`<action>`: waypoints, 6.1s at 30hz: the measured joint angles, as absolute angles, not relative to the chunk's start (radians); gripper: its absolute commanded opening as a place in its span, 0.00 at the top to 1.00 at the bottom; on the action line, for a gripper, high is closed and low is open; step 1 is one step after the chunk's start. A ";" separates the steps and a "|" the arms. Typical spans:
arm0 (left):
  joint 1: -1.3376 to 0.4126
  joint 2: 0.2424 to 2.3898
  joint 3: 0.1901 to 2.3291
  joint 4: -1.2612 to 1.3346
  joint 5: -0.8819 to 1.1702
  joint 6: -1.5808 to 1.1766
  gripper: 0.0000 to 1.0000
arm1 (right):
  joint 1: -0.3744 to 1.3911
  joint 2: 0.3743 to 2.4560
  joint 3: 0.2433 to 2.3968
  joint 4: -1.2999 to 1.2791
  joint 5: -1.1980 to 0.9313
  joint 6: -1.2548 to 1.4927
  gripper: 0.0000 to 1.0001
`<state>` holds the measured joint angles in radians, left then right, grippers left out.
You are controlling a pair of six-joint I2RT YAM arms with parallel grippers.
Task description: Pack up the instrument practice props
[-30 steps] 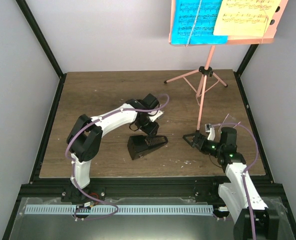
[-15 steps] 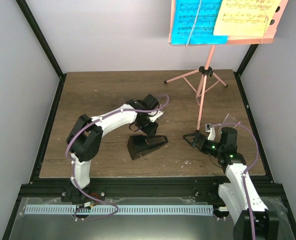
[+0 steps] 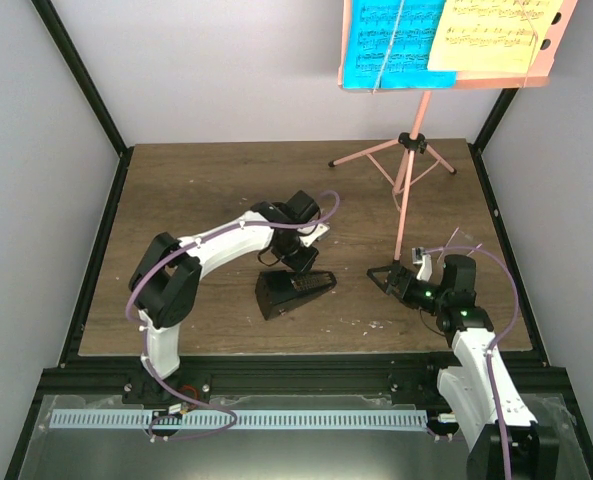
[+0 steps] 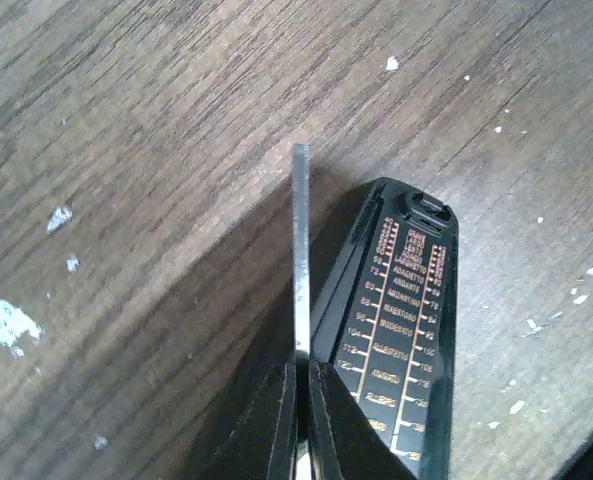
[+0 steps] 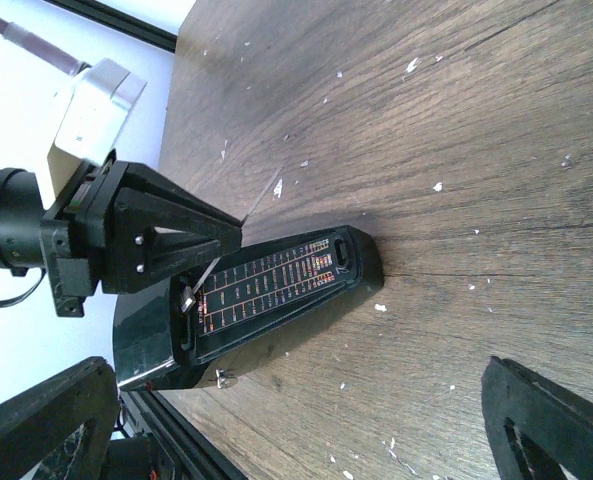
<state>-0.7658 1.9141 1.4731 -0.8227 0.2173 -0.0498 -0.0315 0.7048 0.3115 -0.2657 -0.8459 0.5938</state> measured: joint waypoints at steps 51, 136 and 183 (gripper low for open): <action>-0.791 1.338 0.985 -0.255 0.751 -0.247 1.00 | 0.009 0.810 0.109 0.585 -1.196 0.715 0.00; -0.581 0.995 0.914 -0.146 0.878 -0.332 0.07 | 0.310 0.883 0.385 0.360 -0.983 0.316 0.63; -0.406 0.995 0.522 0.013 0.791 -0.596 0.09 | 0.732 1.065 0.438 0.314 -0.281 -0.050 0.41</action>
